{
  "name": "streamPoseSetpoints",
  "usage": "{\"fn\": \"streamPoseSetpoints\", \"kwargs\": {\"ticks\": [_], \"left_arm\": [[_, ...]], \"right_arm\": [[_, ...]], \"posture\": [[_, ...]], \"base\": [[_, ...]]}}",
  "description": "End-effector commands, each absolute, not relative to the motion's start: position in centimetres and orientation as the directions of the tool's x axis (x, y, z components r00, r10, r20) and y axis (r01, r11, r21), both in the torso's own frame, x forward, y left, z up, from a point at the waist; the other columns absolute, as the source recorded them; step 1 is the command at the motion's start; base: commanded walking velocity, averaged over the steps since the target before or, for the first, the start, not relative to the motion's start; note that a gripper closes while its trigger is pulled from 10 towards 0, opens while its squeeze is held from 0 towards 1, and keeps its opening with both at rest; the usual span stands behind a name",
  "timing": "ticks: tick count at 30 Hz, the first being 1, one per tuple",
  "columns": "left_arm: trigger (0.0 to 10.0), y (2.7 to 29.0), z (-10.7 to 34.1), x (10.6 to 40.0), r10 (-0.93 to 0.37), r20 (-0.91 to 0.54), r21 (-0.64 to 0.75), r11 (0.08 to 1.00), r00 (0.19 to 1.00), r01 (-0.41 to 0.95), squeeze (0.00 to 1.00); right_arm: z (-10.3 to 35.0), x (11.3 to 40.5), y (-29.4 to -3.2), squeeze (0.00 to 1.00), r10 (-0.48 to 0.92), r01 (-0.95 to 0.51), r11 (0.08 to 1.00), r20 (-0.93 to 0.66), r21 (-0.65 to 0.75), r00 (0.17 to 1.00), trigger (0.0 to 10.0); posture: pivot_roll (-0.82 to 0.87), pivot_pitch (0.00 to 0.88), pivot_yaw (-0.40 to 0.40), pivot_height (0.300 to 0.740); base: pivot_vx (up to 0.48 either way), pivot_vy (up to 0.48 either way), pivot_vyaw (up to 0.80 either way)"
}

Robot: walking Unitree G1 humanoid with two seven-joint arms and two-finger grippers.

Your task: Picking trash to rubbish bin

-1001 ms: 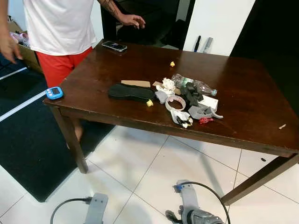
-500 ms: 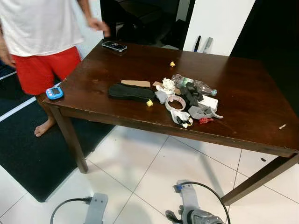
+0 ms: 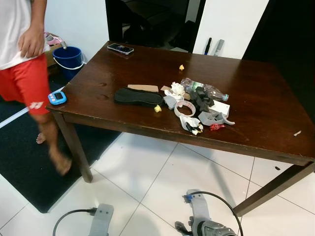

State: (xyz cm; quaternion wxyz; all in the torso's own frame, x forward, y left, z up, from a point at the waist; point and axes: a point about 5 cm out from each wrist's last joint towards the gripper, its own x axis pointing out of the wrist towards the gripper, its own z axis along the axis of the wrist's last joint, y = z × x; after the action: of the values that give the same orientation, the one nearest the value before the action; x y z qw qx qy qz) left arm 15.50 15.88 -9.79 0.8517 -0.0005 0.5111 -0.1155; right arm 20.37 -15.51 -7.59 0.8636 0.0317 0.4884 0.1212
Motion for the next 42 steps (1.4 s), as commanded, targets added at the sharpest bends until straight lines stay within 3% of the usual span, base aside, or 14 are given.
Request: {"fn": "streamPoseSetpoints", "kwargs": {"ticks": [1, 42], "left_arm": [[10.0, 15.76, -9.9, 15.24, -0.201, -0.874, -0.122, 0.972, 0.443, 0.2, 0.0], [10.0, 15.81, -10.06, 14.82, -0.193, -0.88, -0.119, 0.974, 0.434, 0.191, 0.0]], "right_arm": [[-7.7, 20.19, -15.6, 0.0, 0.235, -0.178, 0.97, -0.843, 0.168, 0.484, 10.0], [-7.64, 20.3, -15.76, 0.0, 0.229, -0.193, 0.969, -0.846, 0.153, 0.481, 10.0]], "posture": [[0.09, 0.032, -0.045, 0.74], [0.09, 0.02, -0.049, 0.74]], "base": [[0.0, 0.0, 0.0], [0.0, 0.0, 0.0]]}}
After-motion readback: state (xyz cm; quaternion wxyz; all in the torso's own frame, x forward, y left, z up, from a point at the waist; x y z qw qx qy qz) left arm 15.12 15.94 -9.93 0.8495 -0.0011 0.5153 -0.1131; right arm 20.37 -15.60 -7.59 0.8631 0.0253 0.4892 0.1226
